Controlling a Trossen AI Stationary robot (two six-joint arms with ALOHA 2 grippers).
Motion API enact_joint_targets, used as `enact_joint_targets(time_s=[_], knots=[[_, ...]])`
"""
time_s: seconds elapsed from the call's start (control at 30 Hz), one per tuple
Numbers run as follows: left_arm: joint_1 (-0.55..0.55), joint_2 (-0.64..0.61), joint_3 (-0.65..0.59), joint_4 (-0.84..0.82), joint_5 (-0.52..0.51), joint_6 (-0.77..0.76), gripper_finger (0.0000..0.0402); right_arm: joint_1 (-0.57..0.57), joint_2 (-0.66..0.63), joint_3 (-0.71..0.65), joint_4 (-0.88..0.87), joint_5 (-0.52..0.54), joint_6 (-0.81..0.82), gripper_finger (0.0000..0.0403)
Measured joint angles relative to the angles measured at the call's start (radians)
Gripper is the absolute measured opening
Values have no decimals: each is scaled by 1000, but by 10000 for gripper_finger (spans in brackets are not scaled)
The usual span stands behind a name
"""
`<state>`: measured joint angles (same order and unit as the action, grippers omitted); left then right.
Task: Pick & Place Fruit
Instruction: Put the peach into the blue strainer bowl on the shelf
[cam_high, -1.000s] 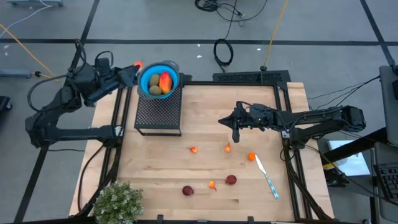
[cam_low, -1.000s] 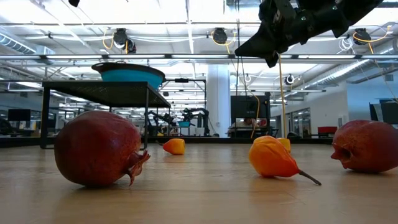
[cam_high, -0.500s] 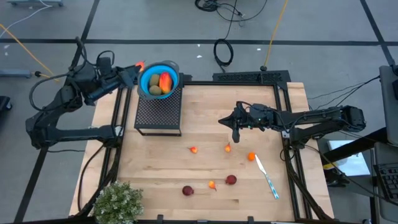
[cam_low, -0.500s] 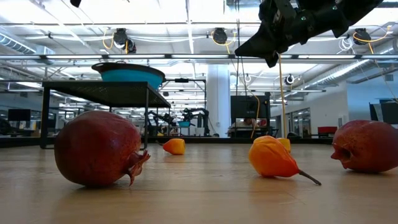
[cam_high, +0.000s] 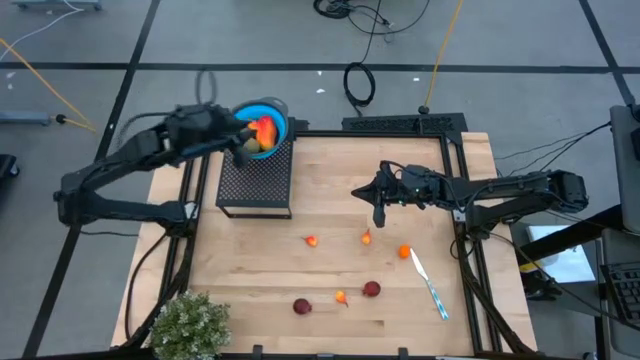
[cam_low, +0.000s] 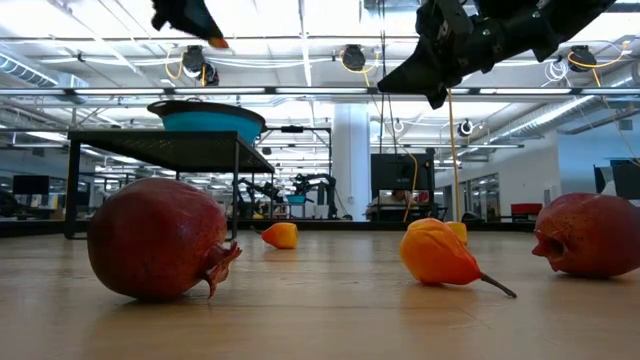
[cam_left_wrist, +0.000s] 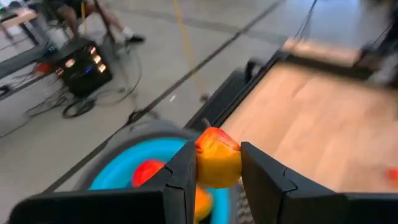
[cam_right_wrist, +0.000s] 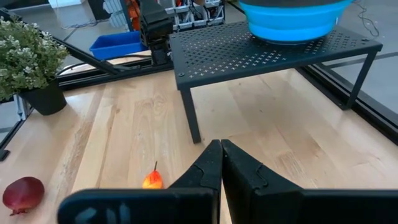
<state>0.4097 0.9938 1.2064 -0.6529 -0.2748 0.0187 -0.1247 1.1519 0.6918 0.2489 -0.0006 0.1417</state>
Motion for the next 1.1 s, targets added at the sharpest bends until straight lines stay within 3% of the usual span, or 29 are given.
enact_joint_targets(time_s=[0.13,0.5,0.93,1.1], knots=[[31,89,0,-18,-44,33,97,-9,0,0,0,0,2,0],[230,218,0,-67,-35,19,97,-14,0,0,0,0,2,0],[409,258,1,-48,278,79,97,-14,0,0,0,3,11,0],[444,288,2,-46,309,105,97,-14,0,0,0,4,14,0]])
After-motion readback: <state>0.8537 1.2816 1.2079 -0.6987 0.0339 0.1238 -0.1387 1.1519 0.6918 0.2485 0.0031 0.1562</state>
